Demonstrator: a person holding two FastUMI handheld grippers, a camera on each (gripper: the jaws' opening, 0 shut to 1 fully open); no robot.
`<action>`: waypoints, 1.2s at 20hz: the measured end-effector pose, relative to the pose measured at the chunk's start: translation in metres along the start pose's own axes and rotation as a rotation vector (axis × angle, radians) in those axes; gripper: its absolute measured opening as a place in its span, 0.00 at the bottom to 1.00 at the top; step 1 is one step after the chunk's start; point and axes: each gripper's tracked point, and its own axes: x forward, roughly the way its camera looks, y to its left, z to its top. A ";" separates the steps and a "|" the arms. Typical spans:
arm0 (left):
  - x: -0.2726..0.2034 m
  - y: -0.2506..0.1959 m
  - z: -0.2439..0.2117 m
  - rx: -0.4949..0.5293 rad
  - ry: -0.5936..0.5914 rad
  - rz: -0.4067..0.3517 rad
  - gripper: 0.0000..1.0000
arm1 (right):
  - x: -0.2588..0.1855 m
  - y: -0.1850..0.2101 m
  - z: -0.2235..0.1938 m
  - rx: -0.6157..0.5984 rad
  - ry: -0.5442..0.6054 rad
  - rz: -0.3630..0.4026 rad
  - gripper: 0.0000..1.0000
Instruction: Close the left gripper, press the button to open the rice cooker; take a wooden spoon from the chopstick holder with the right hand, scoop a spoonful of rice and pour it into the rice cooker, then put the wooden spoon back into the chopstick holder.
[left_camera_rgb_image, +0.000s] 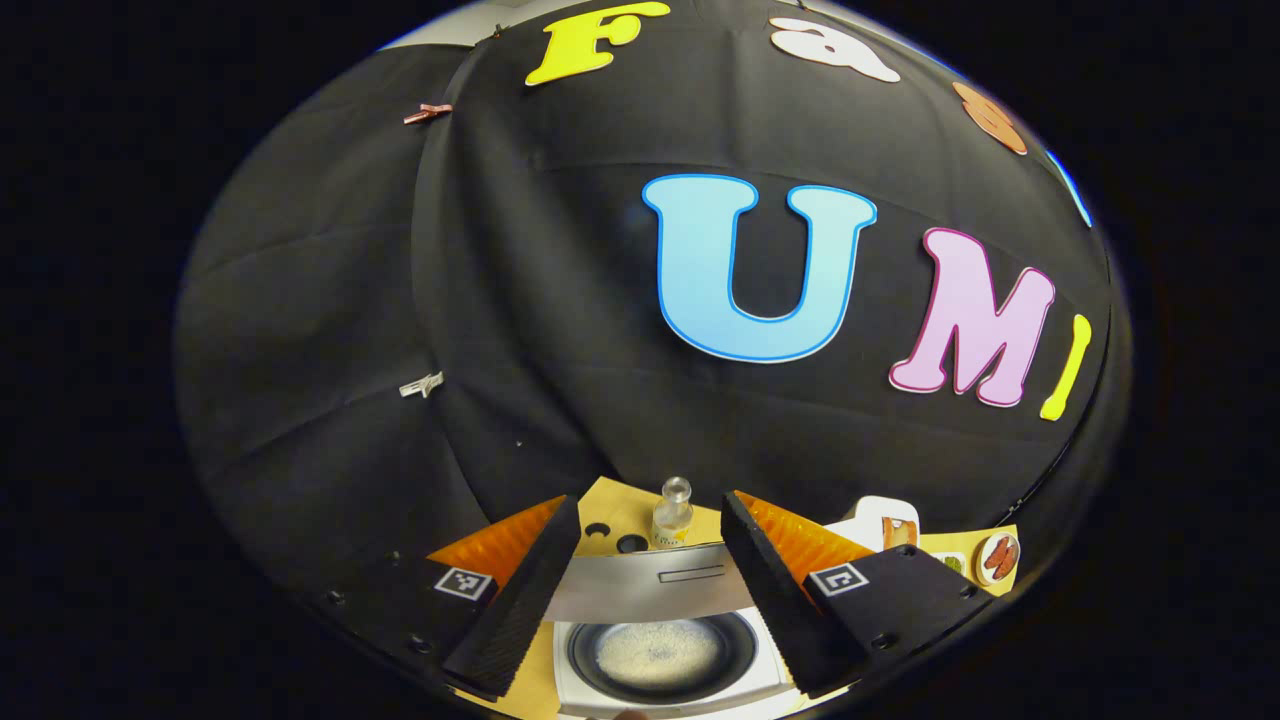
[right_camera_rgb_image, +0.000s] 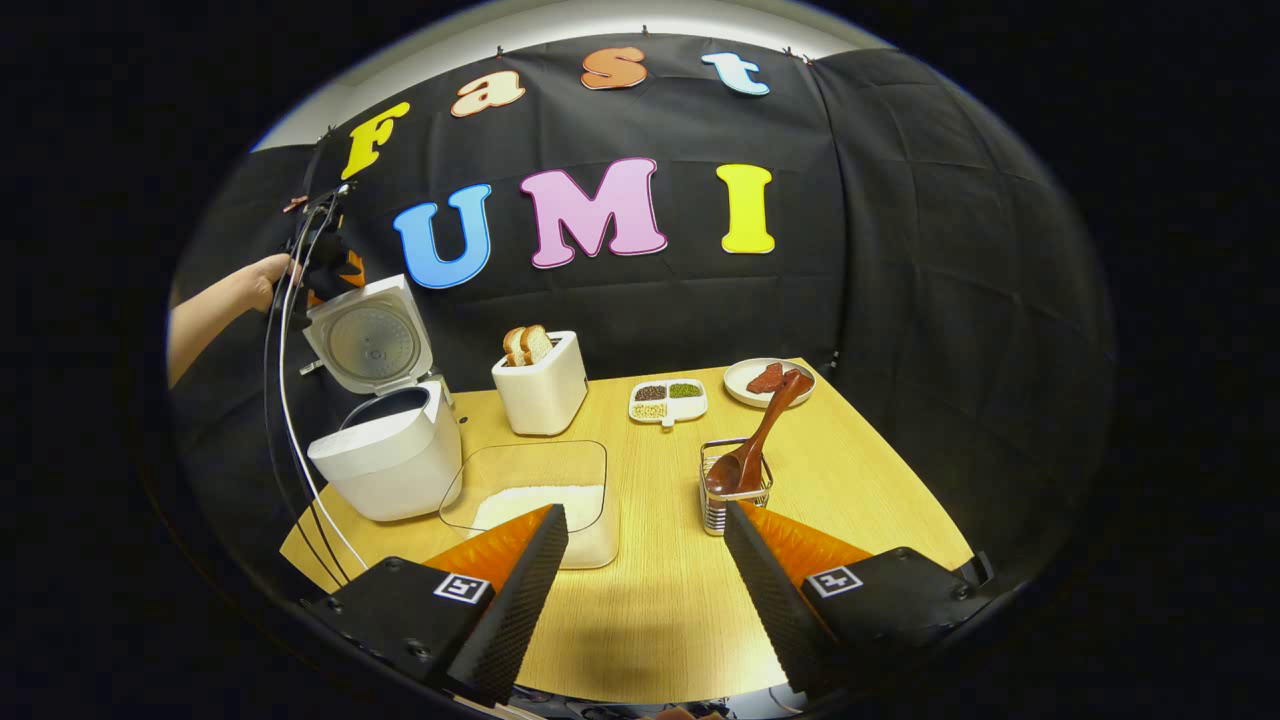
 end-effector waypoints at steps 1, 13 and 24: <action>-0.007 -0.002 -0.011 0.002 0.000 0.007 1.00 | 0.003 -0.002 0.000 0.006 0.002 0.002 0.99; -0.050 -0.015 -0.166 0.003 0.108 0.010 1.00 | 0.023 -0.009 -0.012 -0.039 0.070 0.077 0.99; -0.043 -0.025 -0.249 0.007 0.124 0.031 1.00 | 0.026 -0.010 -0.026 -0.048 0.115 0.161 0.99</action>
